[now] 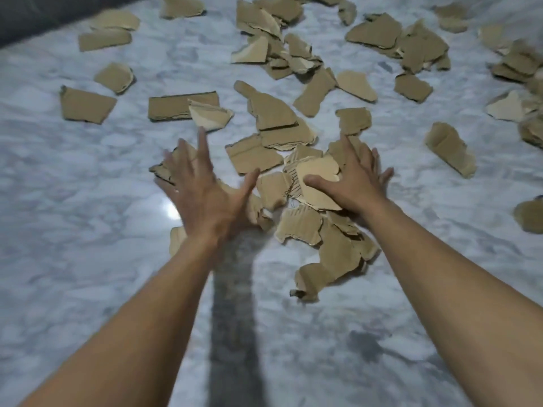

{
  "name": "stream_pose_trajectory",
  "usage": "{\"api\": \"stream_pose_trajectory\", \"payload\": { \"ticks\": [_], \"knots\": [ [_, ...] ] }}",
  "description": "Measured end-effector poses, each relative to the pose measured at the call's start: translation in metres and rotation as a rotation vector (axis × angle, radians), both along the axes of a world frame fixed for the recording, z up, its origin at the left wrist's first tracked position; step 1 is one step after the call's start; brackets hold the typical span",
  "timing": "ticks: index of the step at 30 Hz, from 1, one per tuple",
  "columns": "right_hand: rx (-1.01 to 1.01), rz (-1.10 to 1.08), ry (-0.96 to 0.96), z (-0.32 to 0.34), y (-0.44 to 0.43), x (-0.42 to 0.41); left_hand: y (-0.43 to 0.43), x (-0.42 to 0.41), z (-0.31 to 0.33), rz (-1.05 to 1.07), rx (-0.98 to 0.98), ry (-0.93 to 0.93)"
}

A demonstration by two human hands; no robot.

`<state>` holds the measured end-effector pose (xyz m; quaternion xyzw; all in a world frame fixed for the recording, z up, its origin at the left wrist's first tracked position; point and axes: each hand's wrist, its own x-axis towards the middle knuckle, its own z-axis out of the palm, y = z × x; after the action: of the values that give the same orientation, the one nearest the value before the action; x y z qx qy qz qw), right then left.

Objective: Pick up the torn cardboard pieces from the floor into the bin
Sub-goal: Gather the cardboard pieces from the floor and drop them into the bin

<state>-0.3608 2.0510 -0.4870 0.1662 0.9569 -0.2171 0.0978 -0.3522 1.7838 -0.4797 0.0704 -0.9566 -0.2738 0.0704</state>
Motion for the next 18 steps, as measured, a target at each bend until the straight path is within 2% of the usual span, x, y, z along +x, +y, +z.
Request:
{"api": "stream_pose_trajectory", "payload": {
  "ticks": [3,5,11,14,18],
  "knots": [
    [0.042,-0.020,-0.016,-0.006,-0.009,-0.002,-0.038,-0.023,-0.008,-0.005,-0.107,-0.290],
    [0.087,-0.008,-0.017,-0.010,-0.022,-0.003,-0.040,-0.023,-0.020,-0.122,-0.197,-0.355],
    [0.161,0.009,0.148,-0.007,-0.067,-0.006,-0.006,-0.010,-0.022,-0.113,-0.206,-0.101],
    [0.208,-0.022,0.198,-0.004,-0.079,-0.006,0.000,-0.007,-0.021,-0.086,-0.222,-0.109],
    [0.114,-0.090,0.140,-0.001,-0.089,-0.005,0.005,-0.002,-0.021,-0.062,-0.269,-0.133]
  ]
}}
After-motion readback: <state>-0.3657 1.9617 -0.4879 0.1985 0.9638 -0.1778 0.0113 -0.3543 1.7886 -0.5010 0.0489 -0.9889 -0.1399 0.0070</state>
